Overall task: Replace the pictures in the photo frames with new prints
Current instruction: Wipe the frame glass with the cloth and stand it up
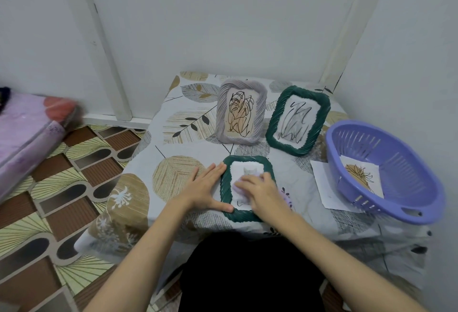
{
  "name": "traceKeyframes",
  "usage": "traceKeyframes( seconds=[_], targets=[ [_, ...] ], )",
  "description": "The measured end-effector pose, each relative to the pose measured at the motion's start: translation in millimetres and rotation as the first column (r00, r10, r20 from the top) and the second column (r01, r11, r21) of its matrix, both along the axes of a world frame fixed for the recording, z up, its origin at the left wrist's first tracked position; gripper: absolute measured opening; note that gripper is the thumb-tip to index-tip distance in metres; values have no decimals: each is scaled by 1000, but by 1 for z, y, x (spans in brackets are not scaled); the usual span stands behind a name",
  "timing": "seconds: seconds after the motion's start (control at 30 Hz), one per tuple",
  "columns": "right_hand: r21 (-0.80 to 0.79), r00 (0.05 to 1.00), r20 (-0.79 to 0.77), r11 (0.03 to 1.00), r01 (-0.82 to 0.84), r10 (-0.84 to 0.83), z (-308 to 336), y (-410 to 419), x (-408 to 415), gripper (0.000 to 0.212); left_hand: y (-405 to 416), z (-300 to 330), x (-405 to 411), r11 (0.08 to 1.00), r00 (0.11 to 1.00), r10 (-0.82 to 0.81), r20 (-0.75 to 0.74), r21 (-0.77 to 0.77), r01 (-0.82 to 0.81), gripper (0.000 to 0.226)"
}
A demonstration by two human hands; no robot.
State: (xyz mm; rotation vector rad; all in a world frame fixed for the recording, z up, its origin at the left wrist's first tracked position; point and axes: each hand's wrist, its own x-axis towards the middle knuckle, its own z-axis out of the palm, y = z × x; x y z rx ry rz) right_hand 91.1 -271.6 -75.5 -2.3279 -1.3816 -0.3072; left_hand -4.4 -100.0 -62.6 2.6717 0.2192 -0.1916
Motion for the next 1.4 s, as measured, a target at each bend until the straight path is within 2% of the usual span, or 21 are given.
traceKeyframes(
  seconds=[0.1,0.17,0.3,0.47,0.6,0.7,0.77,0.83,0.93,1.03,1.17,1.3,1.4],
  targets=[
    [5,981,77,984,-179,179,-7,-26,-17,33,1,0,0,1000,1000,-6,1,-2,6,120],
    [-23,973,95,978,-207,208,-5,-38,-3,33,2,0,1,1000,1000,-17,-3,1,17,130],
    [-3,999,9,999,-33,33,0,-11,6,25,3,-4,2,1000,1000,-24,7,2,24,139],
    [4,985,23,986,-168,168,-5,-35,-15,27,3,-4,2,1000,1000,-14,18,-26,14,137],
    [0,999,-27,1000,-32,32,4,-42,12,37,-1,7,2,1000,998,-6,-65,-17,5,128],
    [20,999,-28,999,47,-46,-5,-29,15,18,-13,15,3,999,991,0,-133,-37,-5,118],
    [54,996,-59,996,71,-68,-9,-26,11,15,-26,11,0,998,995,26,-96,-59,-32,121],
    [82,998,-37,996,46,-43,-9,-31,4,19,-39,-1,-5,998,998,67,0,7,-67,137],
    [42,995,19,994,-98,98,-8,-56,-10,32,-44,-16,-8,987,986,118,118,96,-129,147],
    [31,993,9,993,-118,118,-3,-69,3,32,-45,-15,-7,986,986,114,121,110,-128,148],
    [82,998,-38,995,51,-48,-6,-44,-9,24,-45,-13,-7,987,986,128,106,79,-137,136],
    [86,997,-25,994,-68,71,-9,-73,-19,30,-44,-13,-8,985,985,138,107,87,-148,135],
    [92,999,-48,996,-2,7,-5,-64,-3,27,-44,-13,-8,986,985,135,105,88,-145,144]
  ],
)
